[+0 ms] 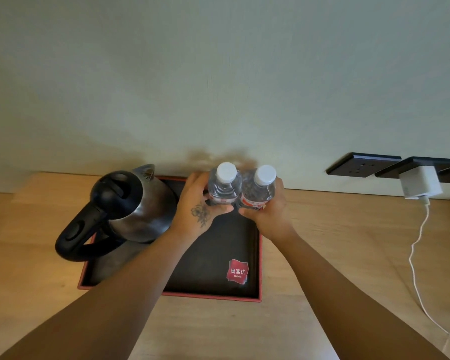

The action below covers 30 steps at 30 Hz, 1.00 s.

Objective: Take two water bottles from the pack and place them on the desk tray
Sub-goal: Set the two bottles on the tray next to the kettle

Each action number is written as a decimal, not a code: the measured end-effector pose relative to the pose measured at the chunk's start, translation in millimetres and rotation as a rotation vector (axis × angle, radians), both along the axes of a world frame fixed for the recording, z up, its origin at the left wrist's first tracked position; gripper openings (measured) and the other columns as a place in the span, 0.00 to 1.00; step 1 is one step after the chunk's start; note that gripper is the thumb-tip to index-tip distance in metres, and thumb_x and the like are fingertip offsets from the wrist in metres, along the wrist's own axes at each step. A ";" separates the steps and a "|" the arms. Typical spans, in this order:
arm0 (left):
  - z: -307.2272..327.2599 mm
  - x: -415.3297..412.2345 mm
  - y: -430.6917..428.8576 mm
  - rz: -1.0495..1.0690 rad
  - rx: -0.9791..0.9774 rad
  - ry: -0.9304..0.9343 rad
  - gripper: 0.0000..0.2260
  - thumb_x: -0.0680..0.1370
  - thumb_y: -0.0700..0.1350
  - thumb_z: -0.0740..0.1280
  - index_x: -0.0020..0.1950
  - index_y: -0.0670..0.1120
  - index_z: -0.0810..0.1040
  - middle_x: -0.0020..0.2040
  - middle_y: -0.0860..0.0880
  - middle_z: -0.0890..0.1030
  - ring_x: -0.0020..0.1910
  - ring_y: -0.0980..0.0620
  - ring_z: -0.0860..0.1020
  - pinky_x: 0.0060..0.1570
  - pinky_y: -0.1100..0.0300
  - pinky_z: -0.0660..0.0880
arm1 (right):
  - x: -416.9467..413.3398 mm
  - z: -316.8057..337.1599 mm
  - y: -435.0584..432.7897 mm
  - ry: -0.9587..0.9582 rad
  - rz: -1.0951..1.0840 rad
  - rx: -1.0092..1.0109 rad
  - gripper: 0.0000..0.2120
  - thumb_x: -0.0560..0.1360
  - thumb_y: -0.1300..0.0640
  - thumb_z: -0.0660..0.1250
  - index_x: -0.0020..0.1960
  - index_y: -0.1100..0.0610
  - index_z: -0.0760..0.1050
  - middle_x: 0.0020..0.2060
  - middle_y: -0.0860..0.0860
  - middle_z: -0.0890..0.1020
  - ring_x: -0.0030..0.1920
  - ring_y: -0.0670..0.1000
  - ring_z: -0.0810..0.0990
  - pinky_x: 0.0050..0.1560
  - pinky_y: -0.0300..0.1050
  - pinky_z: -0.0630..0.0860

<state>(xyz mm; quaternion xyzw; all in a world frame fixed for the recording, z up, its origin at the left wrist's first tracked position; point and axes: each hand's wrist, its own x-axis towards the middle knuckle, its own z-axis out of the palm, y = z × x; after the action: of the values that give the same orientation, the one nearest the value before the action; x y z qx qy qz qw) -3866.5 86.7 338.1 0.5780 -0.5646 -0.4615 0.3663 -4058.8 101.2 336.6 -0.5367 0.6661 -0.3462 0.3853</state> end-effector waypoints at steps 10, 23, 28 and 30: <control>3.0 1.8 5.8 -0.006 -0.024 -0.127 0.35 0.66 0.36 0.87 0.70 0.43 0.78 0.67 0.42 0.77 0.67 0.45 0.79 0.67 0.40 0.81 | -7.0 -1.5 -0.7 0.140 0.076 0.047 0.46 0.65 0.59 0.86 0.71 0.39 0.62 0.65 0.45 0.72 0.68 0.50 0.75 0.65 0.43 0.76; 96.0 25.3 0.2 -0.277 -0.328 -0.323 0.29 0.78 0.48 0.79 0.76 0.56 0.74 0.69 0.55 0.79 0.69 0.50 0.78 0.68 0.42 0.80 | -30.0 92.3 15.0 0.395 0.138 0.205 0.33 0.73 0.41 0.76 0.72 0.52 0.70 0.66 0.53 0.82 0.65 0.56 0.81 0.57 0.48 0.75; 128.4 29.2 -16.9 -0.465 -0.292 -0.337 0.21 0.81 0.37 0.75 0.74 0.47 0.81 0.67 0.47 0.85 0.67 0.45 0.83 0.69 0.40 0.79 | -23.2 135.1 10.3 0.466 0.151 0.071 0.25 0.76 0.45 0.73 0.70 0.50 0.74 0.66 0.50 0.81 0.60 0.57 0.84 0.59 0.51 0.78; 135.2 29.2 -19.4 -0.506 -0.247 -0.349 0.20 0.81 0.34 0.74 0.73 0.43 0.83 0.65 0.43 0.86 0.65 0.41 0.84 0.67 0.37 0.80 | -19.6 144.9 9.4 0.461 0.194 0.035 0.24 0.79 0.46 0.72 0.72 0.50 0.73 0.67 0.52 0.79 0.57 0.59 0.85 0.59 0.55 0.81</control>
<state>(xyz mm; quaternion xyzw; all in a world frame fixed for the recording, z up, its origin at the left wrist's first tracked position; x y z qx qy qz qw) -3837.3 67.2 473.2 0.4409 -0.7963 -0.3598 0.2052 -4078.5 110.6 481.5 -0.6563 0.6874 -0.1646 0.2639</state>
